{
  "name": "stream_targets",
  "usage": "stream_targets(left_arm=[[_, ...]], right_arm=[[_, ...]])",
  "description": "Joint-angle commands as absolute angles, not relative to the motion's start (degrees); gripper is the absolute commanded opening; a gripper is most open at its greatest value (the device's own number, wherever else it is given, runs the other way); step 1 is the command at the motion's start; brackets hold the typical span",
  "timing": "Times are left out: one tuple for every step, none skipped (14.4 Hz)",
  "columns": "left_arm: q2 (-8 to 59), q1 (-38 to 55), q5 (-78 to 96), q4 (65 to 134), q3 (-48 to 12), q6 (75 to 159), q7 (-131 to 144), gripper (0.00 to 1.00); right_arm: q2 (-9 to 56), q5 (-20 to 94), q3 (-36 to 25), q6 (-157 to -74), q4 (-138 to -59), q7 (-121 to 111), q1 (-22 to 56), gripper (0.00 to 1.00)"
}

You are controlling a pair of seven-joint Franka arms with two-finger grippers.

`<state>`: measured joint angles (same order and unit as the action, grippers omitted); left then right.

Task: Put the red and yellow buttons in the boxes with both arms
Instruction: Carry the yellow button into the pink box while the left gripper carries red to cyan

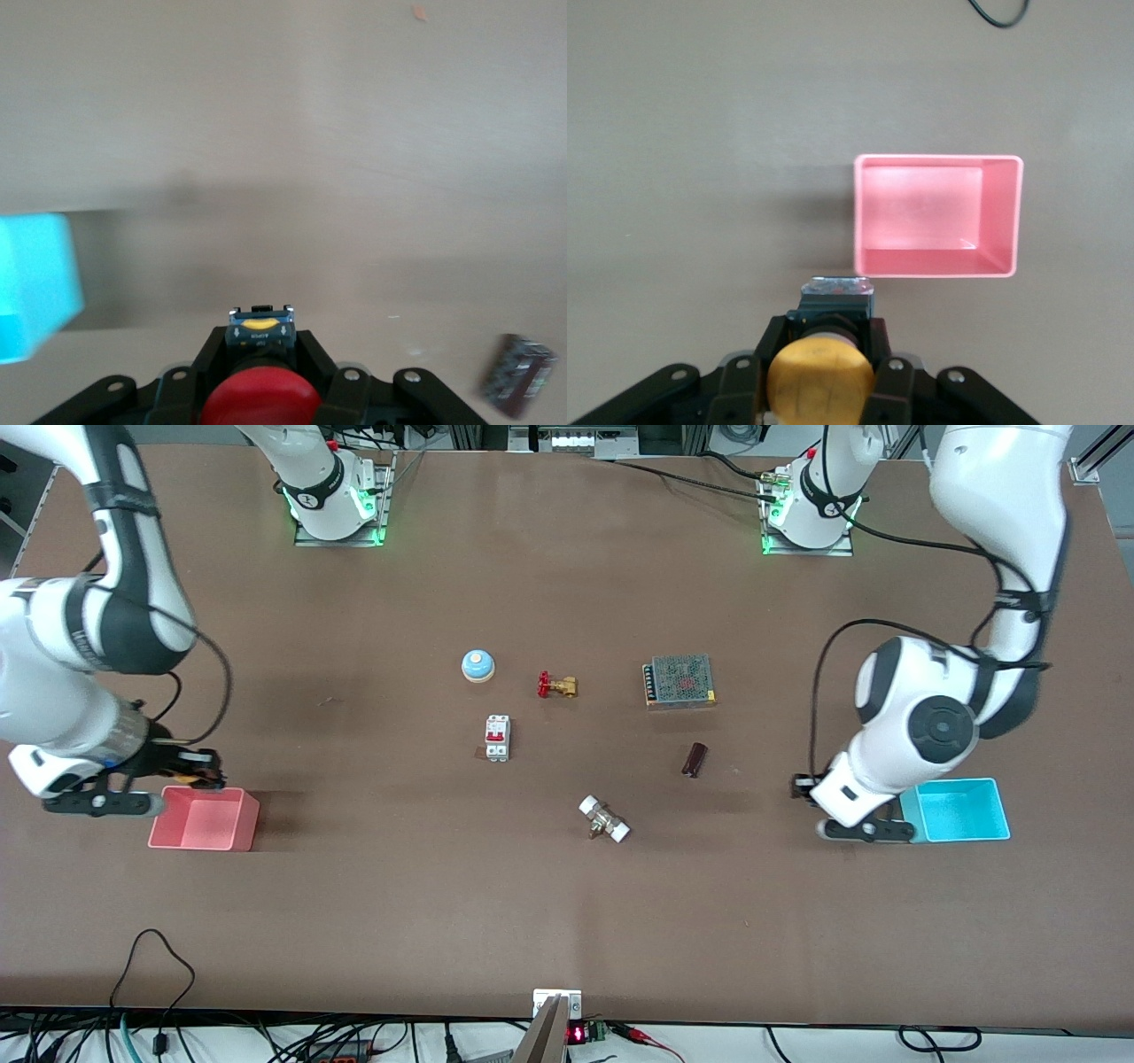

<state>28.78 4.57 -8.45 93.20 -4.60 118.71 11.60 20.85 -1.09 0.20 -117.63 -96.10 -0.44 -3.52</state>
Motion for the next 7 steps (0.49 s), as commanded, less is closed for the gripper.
stream_targets(left_arm=[[29.4,2.7,-12.3,86.1,-3.1,112.4,10.4,0.22],[29.4,0.5,-12.4,85.5,-3.1,112.5,9.8,0.22],[29.4,-1.6,-12.4,84.9,-3.1,112.5,8.1,0.22],[29.5,-3.0,-12.1,84.7,-3.1,112.6,6.3,0.22],[29.6,-5.5,-11.5,84.6,-3.1,112.9,4.3,0.22],[30.1,-8.3,-11.5,84.6,-3.3,113.0,2.8,0.22],[31.1,-10.3,-11.3,84.6,-3.7,113.1,1.1,0.22]], right_arm=[[23.9,1.2,-3.0,-120.2,-94.7,-3.9,-3.4,0.24],[24.8,1.1,-3.2,-121.8,-94.7,-4.6,-3.6,0.24],[25.9,1.1,-3.8,-123.0,-94.7,-6.2,-3.8,0.24],[27.0,1.3,-4.7,-124.3,-94.7,-8.6,-3.9,0.24],[27.9,1.2,-4.9,-126.0,-94.7,-9.7,-3.9,0.24],[28.8,1.3,-4.9,-127.4,-94.7,-9.8,-4.2,0.24],[29.5,1.3,-4.9,-128.4,-94.7,-10.3,-4.7,0.24]])
